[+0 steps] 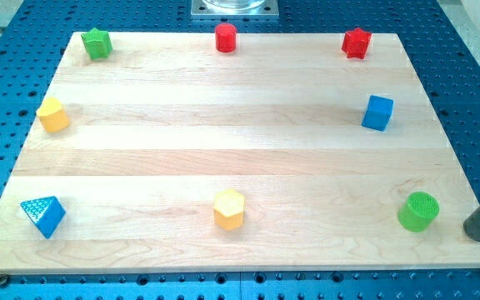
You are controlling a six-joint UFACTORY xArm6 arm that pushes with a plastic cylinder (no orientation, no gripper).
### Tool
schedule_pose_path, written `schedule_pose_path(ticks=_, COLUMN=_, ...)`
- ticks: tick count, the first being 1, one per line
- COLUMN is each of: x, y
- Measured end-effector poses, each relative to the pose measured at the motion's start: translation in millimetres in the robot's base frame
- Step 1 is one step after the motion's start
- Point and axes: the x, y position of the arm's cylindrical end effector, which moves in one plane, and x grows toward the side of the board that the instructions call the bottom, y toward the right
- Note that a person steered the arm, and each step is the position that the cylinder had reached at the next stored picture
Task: Move the green circle vertically to the hexagon
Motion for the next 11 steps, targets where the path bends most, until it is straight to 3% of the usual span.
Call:
schedule_pose_path(ticks=3, x=5, y=-7)
schedule_pose_path(ticks=6, x=-32, y=-90)
schedule_pose_path(ticks=8, x=-85, y=-198)
schedule_pose_path(ticks=9, x=-69, y=-204)
schedule_pose_path(ticks=10, x=-94, y=-290)
schedule_pose_path(ticks=11, x=-131, y=-337)
